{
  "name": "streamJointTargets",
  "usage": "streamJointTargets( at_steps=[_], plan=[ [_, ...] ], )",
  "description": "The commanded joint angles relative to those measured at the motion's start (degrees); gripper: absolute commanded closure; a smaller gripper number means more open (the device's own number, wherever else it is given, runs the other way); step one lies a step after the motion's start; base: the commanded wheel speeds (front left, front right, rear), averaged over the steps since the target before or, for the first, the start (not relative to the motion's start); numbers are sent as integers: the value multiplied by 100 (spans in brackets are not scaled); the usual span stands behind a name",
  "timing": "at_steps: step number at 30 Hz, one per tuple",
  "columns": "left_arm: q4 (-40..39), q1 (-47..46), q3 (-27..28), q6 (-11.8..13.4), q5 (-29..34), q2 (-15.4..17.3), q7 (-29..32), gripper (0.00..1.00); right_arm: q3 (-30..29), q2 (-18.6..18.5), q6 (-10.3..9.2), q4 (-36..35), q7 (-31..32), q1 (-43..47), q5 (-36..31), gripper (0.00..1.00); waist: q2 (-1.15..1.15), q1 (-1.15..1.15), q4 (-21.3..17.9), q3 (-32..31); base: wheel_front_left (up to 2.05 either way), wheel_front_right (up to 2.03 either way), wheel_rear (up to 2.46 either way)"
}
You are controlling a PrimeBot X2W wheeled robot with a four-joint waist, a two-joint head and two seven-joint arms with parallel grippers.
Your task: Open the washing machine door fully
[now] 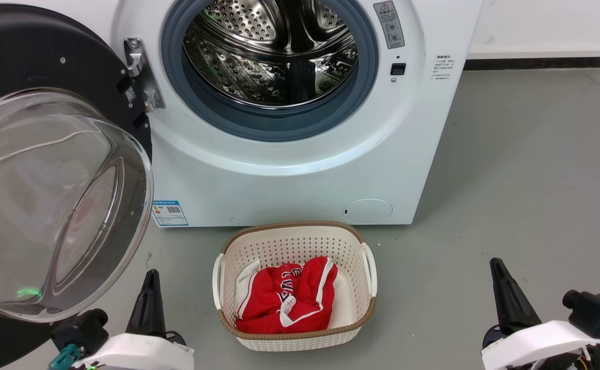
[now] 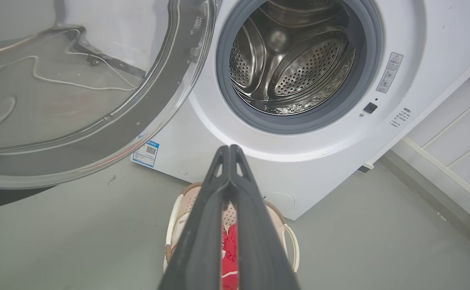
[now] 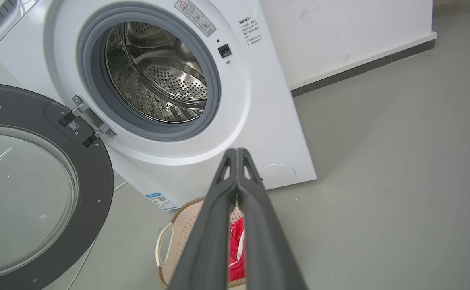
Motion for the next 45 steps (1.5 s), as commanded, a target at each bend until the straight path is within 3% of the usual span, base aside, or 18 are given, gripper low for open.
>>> streamJointTargets(
  at_steps=[1,25,45],
  plan=[
    [-46,-184,43,-31,-218,10,47,100,-23,-47,1,-62,28,-198,247,100,0,0,1,-1,0,0,0],
    [152,-402,211,-211,-2237,0,553,100,-139,-96,0,110,374,-383,2378,100,0,0,16,-16,0,0,0],
    [284,-528,318,-326,-3521,-9,884,100,-242,-105,0,229,615,-508,3707,100,0,0,28,-28,0,0,0]
  ],
)
